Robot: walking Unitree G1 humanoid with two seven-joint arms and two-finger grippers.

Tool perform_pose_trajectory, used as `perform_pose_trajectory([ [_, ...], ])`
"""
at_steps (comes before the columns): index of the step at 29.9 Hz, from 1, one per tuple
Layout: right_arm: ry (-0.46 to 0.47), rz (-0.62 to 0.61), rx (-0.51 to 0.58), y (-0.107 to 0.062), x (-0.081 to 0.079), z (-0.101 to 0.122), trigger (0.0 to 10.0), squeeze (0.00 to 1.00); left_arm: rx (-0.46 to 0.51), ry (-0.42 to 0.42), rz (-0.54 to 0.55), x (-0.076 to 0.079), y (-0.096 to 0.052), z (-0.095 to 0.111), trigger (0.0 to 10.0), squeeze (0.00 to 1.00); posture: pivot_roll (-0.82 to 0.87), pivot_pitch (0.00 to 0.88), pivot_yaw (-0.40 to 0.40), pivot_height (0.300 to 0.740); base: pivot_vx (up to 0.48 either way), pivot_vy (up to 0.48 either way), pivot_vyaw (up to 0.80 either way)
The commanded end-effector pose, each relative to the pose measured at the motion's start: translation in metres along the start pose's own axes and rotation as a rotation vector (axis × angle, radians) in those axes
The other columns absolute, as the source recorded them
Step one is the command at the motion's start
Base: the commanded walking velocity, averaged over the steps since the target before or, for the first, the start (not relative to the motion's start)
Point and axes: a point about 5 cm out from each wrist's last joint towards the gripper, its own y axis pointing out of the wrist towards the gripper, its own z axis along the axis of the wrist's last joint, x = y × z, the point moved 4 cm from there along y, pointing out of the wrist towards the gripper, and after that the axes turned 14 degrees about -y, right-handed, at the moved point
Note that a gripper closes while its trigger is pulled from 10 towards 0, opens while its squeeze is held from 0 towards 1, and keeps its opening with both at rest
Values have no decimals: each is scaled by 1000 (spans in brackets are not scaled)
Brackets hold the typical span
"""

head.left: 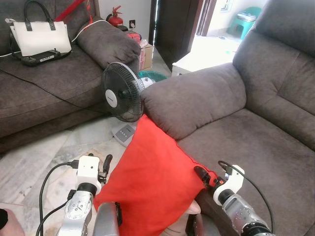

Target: Move the pillow to the sofa from floor

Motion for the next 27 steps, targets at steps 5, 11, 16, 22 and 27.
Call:
perform_pose_trajectory([
  [5,-35,8,-38,1,-3,-8,10000,0,1,0,6,-1,-1,3,10000,0,210,7,-143,560,0,0,0],
  [11,-38,-12,-65,4,-7,-18,10000,0,11,7,-12,4,2,7,10000,0,229,19,-141,560,0,0,0],
  [16,21,7,-17,9,-14,-10,10000,0,26,18,5,-3,-1,13,10000,0,247,26,-142,560,0,0,0],
  [22,38,21,-7,9,-16,-9,10000,0,28,22,21,-7,-5,13,10000,0,255,32,-145,560,0,0,0],
  [27,13,49,-20,6,-14,-9,4157,0,27,20,27,-7,-5,13,10000,0,242,34,-152,560,0,0,0],
])
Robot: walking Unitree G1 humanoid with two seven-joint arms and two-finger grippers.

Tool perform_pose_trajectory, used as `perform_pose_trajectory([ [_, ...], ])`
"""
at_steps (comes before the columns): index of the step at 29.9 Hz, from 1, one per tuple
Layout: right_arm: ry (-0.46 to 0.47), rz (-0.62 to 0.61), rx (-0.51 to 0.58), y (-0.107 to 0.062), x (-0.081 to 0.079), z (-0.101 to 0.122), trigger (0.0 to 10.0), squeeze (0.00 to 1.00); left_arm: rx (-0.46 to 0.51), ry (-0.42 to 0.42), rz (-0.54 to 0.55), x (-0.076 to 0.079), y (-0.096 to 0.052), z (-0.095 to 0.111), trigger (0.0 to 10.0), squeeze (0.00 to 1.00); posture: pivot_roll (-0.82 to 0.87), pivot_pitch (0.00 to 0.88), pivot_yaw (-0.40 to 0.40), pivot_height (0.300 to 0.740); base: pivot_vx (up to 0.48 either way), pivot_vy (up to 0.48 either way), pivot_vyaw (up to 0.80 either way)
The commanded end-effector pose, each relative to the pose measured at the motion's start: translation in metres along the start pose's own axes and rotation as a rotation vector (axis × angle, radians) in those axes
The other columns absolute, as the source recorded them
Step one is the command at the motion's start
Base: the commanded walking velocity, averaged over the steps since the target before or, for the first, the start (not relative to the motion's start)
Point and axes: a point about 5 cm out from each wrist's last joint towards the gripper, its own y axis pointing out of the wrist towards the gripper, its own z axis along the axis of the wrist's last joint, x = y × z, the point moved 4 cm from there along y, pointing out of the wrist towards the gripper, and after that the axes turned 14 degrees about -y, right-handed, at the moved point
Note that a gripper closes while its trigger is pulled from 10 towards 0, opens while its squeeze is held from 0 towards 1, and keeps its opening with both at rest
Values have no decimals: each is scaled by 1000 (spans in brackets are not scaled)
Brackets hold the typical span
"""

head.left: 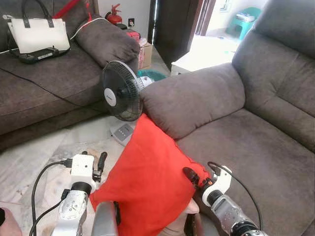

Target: Move the pillow to the sofa from floor

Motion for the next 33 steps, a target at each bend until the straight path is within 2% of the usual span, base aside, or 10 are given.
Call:
perform_pose_trajectory([
  [1,-25,3,-10,-3,5,2,4157,0,10,-1,-6,4,1,4,10000,0,242,34,-152,560,0,0,0],
  [2,-34,3,-12,-3,5,2,0,0,11,-1,-4,4,1,4,10000,0,242,36,-155,560,0,0,0],
  [15,-36,71,8,-3,-1,5,0,0,11,-4,10,2,-2,4,10000,0,242,55,-164,560,0,0,0],
  [19,-48,95,-18,-3,-5,-1,0,0,8,-3,13,1,-2,4,10000,0,244,58,-164,560,0,0,0],
  [33,-60,114,-17,-2,-8,-1,0,0,4,-1,16,0,-3,4,10000,0,244,61,-163,560,0,0,0],
])
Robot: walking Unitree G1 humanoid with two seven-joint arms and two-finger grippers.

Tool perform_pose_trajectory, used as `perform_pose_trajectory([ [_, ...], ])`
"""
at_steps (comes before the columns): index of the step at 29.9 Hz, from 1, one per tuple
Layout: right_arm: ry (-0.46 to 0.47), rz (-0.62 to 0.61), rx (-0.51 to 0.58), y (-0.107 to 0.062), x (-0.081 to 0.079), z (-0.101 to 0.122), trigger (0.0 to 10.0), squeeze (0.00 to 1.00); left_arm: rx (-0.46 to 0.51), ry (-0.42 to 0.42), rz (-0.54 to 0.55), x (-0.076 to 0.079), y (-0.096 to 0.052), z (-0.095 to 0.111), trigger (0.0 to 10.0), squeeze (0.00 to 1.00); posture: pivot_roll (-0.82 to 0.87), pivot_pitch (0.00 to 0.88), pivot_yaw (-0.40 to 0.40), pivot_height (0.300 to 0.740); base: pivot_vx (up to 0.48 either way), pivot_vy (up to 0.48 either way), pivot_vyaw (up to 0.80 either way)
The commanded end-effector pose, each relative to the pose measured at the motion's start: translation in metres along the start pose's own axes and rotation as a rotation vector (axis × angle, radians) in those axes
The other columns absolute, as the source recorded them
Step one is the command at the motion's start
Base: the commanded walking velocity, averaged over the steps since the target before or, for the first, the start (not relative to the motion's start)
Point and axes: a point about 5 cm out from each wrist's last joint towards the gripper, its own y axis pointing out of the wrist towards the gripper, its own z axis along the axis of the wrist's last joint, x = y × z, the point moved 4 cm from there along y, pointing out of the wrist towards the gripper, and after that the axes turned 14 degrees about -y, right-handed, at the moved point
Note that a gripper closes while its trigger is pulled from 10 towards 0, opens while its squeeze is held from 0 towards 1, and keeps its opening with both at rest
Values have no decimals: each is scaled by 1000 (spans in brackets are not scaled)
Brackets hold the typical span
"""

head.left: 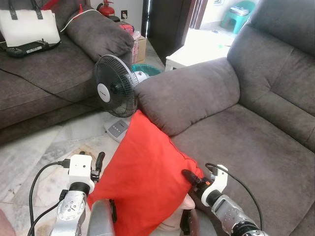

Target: Move the pillow to the sofa from floor

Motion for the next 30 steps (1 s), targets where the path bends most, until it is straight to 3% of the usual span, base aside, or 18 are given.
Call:
perform_pose_trajectory([
  [1,-9,0,-4,-2,2,0,0,0,3,-1,-3,3,-1,2,10000,0,244,62,-163,560,0,0,0],
  [30,-48,-15,24,-1,3,6,0,0,0,-7,-4,3,0,2,10000,0,233,63,-156,560,0,0,0],
])
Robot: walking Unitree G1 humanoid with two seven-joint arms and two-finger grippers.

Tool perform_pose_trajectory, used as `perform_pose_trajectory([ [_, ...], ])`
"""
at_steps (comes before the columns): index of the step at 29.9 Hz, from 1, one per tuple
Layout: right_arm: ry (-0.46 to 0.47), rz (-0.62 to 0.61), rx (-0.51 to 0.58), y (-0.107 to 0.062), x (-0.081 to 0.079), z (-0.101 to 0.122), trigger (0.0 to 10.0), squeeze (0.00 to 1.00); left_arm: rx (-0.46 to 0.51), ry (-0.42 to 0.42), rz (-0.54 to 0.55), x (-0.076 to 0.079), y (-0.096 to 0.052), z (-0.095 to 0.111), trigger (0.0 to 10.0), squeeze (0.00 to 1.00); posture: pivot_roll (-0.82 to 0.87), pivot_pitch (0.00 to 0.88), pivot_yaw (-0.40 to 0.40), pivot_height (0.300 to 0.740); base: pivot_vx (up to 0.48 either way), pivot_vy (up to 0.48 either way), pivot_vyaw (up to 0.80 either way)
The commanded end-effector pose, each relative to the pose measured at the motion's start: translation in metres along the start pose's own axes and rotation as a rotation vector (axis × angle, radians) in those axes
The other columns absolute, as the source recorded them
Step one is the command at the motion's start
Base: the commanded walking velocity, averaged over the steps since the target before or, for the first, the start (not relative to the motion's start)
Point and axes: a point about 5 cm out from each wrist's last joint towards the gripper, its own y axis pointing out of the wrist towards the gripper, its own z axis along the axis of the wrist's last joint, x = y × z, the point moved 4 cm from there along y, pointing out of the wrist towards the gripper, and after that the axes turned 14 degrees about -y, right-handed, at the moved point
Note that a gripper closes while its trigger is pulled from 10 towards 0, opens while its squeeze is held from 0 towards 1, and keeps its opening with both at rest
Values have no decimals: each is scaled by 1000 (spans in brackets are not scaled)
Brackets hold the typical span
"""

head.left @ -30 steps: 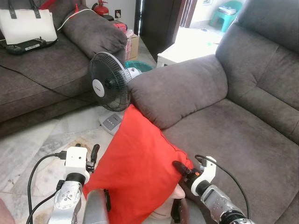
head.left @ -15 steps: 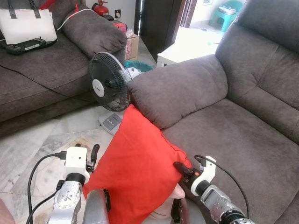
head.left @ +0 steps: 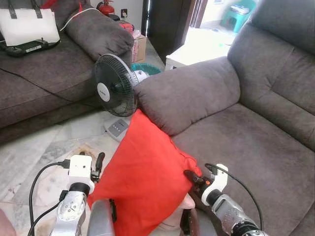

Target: Move the pillow to the sofa from floor

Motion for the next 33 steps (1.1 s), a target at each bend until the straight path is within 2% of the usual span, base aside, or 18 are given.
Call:
perform_pose_trajectory([
  [1,-9,-15,8,-1,3,3,0,0,4,-6,-6,4,1,3,10000,0,233,63,-156,560,0,0,0],
  [9,-46,-7,23,1,1,7,0,0,3,-8,-13,4,3,3,10000,0,224,44,-139,560,0,0,0],
  [19,-81,-24,39,-12,16,8,0,0,7,-35,0,0,7,5,10000,0,217,22,-122,560,0,0,0],
  [22,-132,17,39,-14,13,7,0,0,11,-41,4,-1,8,6,10000,0,217,14,-120,560,0,0,0],
  [23,-187,26,34,-13,11,8,0,0,12,-48,9,-1,8,6,10000,0,213,7,-118,560,0,0,0],
  [25,-227,12,35,-13,11,8,0,0,11,-55,13,-2,8,6,10000,0,208,4,-116,560,0,0,0],
  [26,-247,-24,42,-13,14,10,10000,0,10,-60,15,-3,7,5,10000,0,197,0,-110,560,0,0,0],
  [33,-352,-150,122,-19,26,26,10000,0,7,-58,5,-1,7,5,10000,0,171,1,-85,560,0,0,0],
])
